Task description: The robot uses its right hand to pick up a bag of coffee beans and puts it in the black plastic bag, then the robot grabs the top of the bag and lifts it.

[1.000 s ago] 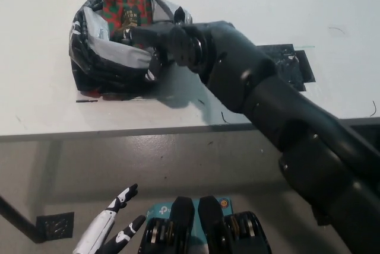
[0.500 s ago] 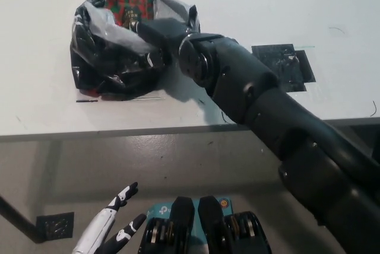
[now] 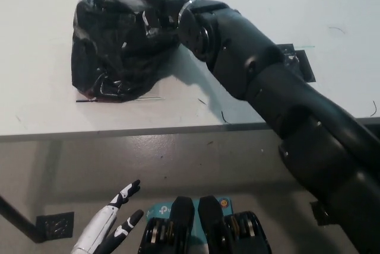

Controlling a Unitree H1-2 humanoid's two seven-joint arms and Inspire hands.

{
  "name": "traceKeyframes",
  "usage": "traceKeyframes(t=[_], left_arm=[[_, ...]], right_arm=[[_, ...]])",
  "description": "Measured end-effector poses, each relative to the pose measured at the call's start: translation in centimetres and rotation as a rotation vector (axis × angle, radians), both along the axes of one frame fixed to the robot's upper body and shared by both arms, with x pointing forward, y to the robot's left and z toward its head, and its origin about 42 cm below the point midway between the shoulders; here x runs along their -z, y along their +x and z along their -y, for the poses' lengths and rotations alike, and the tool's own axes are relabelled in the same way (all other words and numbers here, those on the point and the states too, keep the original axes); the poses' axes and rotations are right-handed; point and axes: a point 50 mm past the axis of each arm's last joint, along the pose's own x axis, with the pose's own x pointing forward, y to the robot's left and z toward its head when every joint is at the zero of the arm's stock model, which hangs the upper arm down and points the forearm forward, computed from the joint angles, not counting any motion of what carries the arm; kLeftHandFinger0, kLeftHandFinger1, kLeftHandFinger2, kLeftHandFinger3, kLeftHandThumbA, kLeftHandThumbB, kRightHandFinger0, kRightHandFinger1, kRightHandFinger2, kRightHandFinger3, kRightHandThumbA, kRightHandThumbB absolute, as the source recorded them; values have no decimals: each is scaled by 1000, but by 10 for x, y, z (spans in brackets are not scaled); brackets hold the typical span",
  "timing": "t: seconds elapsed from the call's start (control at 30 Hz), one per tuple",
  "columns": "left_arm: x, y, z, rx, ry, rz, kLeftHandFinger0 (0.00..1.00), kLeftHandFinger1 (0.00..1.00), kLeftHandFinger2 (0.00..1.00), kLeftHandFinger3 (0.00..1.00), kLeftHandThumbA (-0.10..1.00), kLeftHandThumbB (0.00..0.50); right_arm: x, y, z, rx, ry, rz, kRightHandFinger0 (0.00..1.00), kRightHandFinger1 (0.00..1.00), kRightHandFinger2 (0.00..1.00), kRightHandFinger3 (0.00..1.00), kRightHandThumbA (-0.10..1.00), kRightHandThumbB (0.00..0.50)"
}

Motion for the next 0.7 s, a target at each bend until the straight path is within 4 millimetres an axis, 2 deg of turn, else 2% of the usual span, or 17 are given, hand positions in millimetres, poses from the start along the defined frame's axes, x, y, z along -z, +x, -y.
traceKeyframes(t=[0.03, 0.07, 0.1, 0.2, 0.27, 0.5, 0.57, 0.7], left_arm=[[0, 0, 0, 0, 1, 0, 1000, 1000, 1000, 1000, 1000, 136], [0, 0, 0, 1, 3, 0, 1000, 1000, 1000, 1000, 1000, 134], [0, 0, 0, 2, 4, 0, 1000, 1000, 1000, 1000, 1000, 134], [0, 1, 0, 4, 7, 3, 1000, 1000, 1000, 1000, 1000, 132], [0, 1, 1, 5, 10, 3, 1000, 1000, 1000, 1000, 1000, 123], [-1, 2, 0, 11, 32, 7, 1000, 1000, 1000, 1000, 1000, 105], [-2, 3, -1, 14, 38, 12, 1000, 1000, 1000, 1000, 1000, 112], [-5, 6, -1, 19, 46, 21, 1000, 1000, 1000, 1000, 1000, 92]], right_arm=[[-4, 1, 0, 2, 1, 6, 0, 287, 622, 504, -100, 223], [-12, 2, 1, 5, 5, 22, 0, 264, 599, 481, -100, 235], [-17, 3, 2, 6, 9, 33, 0, 270, 622, 519, -100, 230], [-31, 7, 7, 11, 30, 69, 0, 238, 617, 513, -100, 229], [-37, 8, 10, 16, 44, 89, 0, 229, 644, 546, -100, 228], [-46, 12, 19, 35, 72, 133, 0, 256, 702, 675, -100, 238], [-46, 13, 21, 40, 76, 135, 0, 262, 697, 681, -100, 242], [-46, 16, 27, 52, 82, 136, 0, 265, 697, 677, -100, 248]])
